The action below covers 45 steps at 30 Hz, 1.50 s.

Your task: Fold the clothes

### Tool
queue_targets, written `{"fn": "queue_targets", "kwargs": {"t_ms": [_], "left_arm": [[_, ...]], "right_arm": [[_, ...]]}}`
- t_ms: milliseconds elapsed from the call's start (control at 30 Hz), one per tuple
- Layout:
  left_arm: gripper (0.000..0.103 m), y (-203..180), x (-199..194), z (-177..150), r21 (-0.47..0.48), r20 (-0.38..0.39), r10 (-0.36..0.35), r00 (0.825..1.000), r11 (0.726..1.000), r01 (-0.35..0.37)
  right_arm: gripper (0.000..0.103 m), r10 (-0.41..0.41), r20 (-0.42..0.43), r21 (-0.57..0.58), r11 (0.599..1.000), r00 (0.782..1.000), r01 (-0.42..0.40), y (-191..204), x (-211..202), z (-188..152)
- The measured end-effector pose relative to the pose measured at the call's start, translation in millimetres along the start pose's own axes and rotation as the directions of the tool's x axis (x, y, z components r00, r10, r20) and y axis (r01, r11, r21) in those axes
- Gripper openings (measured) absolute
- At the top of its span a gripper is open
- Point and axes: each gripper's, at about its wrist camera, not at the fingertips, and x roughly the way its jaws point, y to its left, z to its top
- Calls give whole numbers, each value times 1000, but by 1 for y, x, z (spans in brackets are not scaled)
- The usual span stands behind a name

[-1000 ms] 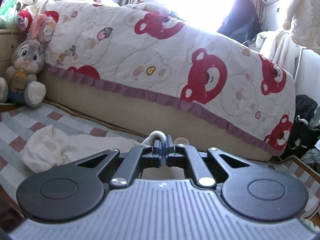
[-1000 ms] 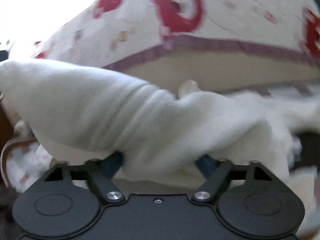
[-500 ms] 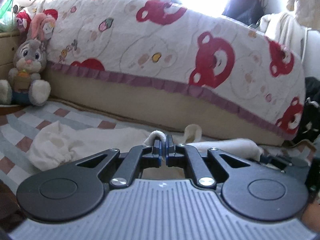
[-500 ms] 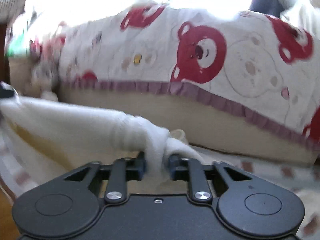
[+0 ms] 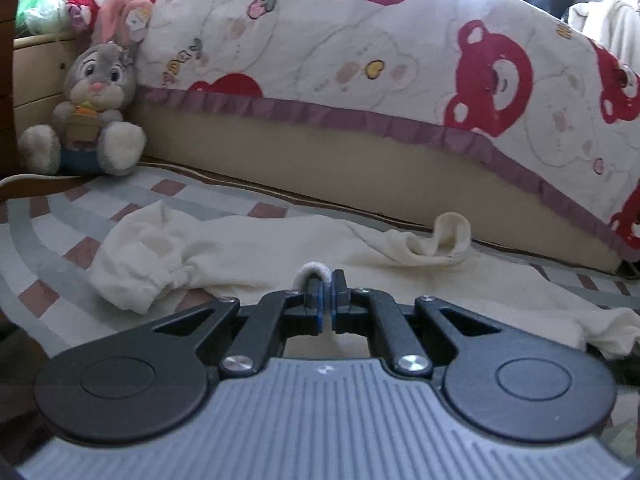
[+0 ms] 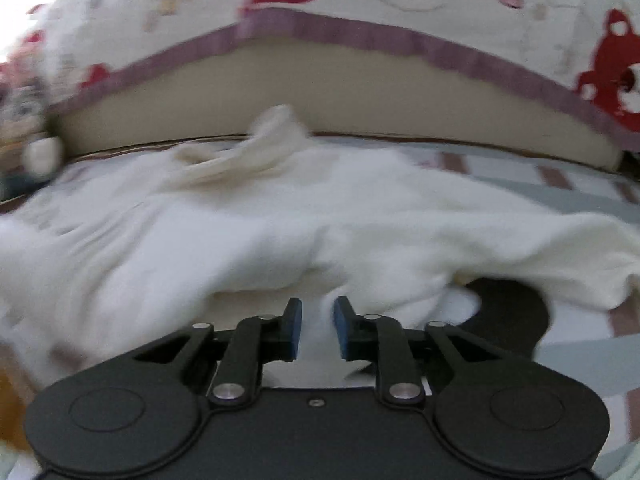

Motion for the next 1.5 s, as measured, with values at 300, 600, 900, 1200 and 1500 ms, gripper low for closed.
{"fn": "queue_targets", "kwargs": {"t_ms": [300,600,900,1200,1500], "left_arm": [[3,3,-3,-7,13,1,45,999,999,-45],[3,17,16,12,-41,-69,-13,998,999,11],[4,37,153,-6,-2,-270,148,951,988,-154],[4,40,168,-25,90,-262,247,933,969,-232],[6,46,162,-43,99,-292,220,931,975,-199]], "right_arm": [[79,-62,55,-336,939,997,77,61,12,-43],[14,-192,256,-447,846,947,292,45,33,5],[15,-170,-56,-173,972,984,158,-27,107,68],[18,-163,87,-349,919,983,183,33,51,56],[59,85,34,-368,927,996,-67,71,43,33]]}}
